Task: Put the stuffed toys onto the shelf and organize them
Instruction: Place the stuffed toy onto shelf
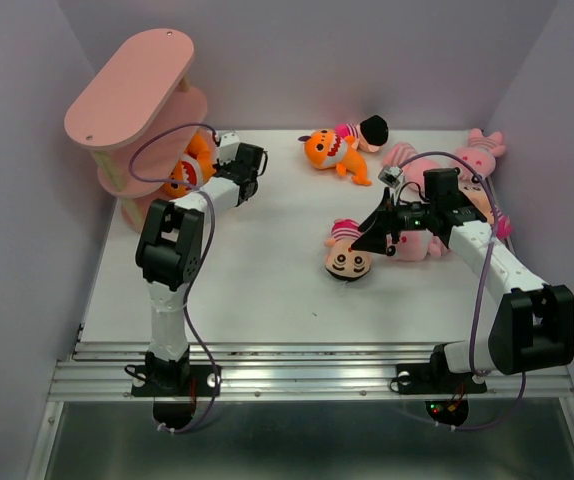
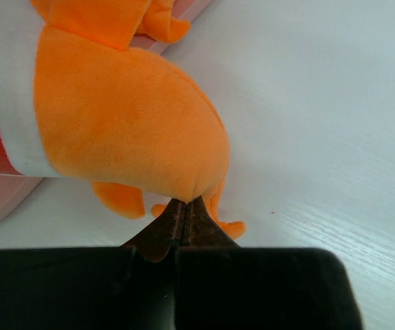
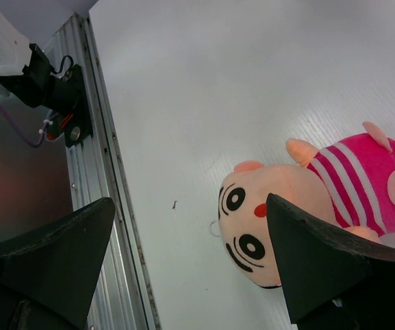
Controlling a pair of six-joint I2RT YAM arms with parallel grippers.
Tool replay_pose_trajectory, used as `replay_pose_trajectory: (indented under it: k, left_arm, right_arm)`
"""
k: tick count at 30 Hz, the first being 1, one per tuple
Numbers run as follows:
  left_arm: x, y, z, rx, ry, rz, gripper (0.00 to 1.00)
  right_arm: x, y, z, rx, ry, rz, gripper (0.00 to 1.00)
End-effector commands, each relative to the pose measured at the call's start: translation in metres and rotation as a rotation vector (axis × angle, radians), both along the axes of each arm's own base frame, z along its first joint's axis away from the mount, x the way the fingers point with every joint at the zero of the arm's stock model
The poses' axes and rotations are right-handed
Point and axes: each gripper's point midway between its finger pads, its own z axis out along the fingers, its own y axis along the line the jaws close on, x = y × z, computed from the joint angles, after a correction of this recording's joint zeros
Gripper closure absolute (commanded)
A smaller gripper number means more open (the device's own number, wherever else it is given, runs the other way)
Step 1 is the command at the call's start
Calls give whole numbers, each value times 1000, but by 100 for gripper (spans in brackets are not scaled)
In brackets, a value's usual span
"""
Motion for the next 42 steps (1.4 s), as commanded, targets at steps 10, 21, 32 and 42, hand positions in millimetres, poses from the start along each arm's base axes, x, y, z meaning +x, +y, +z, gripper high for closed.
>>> replay_pose_trajectory:
  k: [10,21,32,42]
  left_arm:
    - [18,35,59,84,-139,-77,100]
    - [33,56,78,60,-206,-98,100]
    - [46,66,82,44,-222,-102,100]
    - [52,84,76,46,-198,-99,100]
  right_arm:
    - [4,-1,7,12,-36,11,4]
    - [4,-1,6,6,-33,8,4]
    - [4,-1,6,5,-33,9,4]
    - [5,-2,4,0,-30,7,4]
